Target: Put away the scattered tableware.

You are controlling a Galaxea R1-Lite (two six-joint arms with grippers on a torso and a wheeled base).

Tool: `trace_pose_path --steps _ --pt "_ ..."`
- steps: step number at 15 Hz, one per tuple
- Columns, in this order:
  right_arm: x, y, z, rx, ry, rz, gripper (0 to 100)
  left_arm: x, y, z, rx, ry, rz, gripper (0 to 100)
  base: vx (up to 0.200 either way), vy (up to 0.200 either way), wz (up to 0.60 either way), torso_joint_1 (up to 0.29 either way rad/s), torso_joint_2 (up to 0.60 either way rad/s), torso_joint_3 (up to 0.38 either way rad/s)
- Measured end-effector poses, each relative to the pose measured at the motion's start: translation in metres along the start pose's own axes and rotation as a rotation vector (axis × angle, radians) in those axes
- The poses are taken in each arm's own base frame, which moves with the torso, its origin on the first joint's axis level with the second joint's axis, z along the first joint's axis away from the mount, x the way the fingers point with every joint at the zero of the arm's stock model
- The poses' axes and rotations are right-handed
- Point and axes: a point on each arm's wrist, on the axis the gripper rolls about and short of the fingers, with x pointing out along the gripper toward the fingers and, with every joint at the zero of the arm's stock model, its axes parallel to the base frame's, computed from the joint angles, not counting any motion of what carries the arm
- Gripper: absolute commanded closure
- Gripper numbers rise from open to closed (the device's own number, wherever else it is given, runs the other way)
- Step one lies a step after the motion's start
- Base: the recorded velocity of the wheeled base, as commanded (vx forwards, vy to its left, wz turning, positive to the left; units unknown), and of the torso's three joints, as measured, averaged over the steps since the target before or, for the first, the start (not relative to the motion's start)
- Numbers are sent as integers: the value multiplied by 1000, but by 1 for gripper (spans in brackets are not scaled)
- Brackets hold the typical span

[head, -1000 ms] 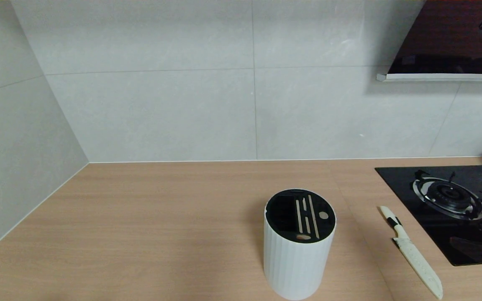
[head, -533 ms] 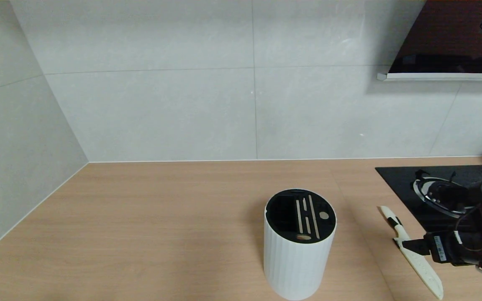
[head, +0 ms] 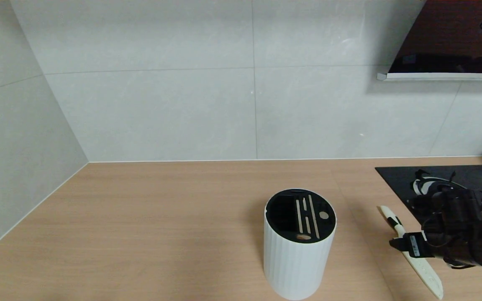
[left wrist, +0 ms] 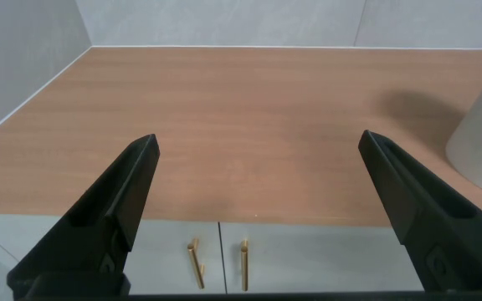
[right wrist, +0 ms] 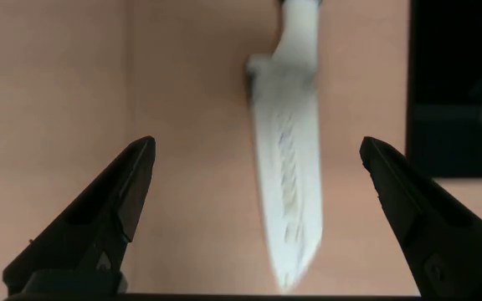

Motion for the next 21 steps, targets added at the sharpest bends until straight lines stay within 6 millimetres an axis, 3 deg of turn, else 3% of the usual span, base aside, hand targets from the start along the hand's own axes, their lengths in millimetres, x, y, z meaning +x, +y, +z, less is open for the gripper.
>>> trace_pose_path --steps 4,8,20,21 --pt "27 -6 -8 12 4 -23 0 0 0 0 0 0 0 0 0 0 0 0 0 0" --pt "41 -11 -14 24 -2 -34 0 0 0 0 0 0 0 0 0 0 0 0 0 0" --pt "53 -17 -16 45 5 -40 0 0 0 0 0 0 0 0 0 0 0 0 0 0" --pt "54 -17 -17 45 7 -38 100 0 0 0 0 0 0 0 0 0 0 0 0 0"
